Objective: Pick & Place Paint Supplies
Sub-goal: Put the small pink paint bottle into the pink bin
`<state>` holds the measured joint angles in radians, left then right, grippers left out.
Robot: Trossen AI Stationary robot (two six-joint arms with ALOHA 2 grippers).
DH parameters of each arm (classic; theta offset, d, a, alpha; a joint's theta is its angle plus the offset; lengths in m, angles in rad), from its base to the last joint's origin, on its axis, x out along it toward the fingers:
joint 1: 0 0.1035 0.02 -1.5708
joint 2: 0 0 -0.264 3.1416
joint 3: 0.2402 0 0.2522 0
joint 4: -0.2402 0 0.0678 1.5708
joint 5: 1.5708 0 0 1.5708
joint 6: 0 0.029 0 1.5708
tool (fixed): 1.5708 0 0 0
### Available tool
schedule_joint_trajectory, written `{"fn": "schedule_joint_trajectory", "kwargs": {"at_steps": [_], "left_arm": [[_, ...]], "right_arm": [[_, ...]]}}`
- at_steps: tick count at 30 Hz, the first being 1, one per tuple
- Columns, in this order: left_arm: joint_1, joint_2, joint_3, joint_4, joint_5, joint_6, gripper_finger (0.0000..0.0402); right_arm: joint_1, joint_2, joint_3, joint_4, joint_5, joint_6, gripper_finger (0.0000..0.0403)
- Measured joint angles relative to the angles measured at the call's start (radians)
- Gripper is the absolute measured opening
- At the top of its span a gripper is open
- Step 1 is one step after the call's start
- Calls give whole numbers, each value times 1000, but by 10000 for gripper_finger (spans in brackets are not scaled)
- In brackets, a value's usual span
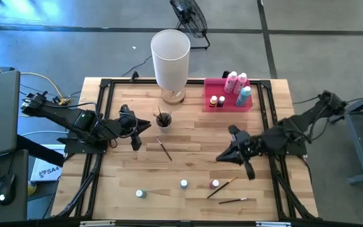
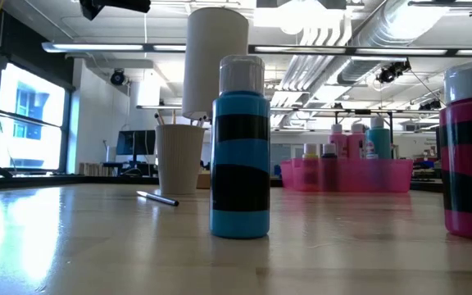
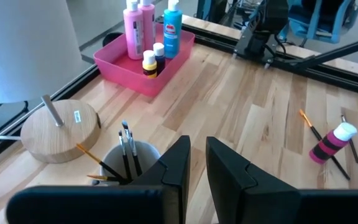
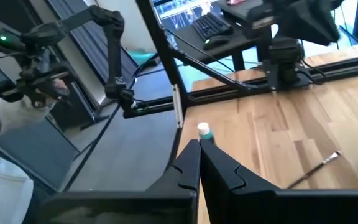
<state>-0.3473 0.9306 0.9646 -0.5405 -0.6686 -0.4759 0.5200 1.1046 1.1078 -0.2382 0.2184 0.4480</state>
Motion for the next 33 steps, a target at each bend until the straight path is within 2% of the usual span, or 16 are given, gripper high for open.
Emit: {"fn": "schedule_joint_trajectory", "kwargs": {"at_steps": [3, 6, 9, 14, 20, 28, 33], "left_arm": [[0, 0, 0, 0, 0, -3, 49], [0, 0, 0, 0, 0, -3, 49], [0, 0, 0, 0, 0, -2, 49], [0, 0, 0, 0, 5, -2, 49], [0, 0, 0, -1, 5, 0, 49], [0, 0, 0, -11, 6, 0, 49], [0, 0, 0, -13, 8, 0, 49]], "right_arm": [[64, 46, 46, -21, 70, 8, 2], [113, 102, 95, -115, 149, 54, 2], [130, 158, 112, -164, 160, 126, 2], [127, 218, 112, -165, 46, 179, 2], [126, 244, 112, -238, -73, 73, 3], [88, 244, 111, -369, -84, 72, 3], [59, 251, 111, -388, -84, 72, 5]]}}
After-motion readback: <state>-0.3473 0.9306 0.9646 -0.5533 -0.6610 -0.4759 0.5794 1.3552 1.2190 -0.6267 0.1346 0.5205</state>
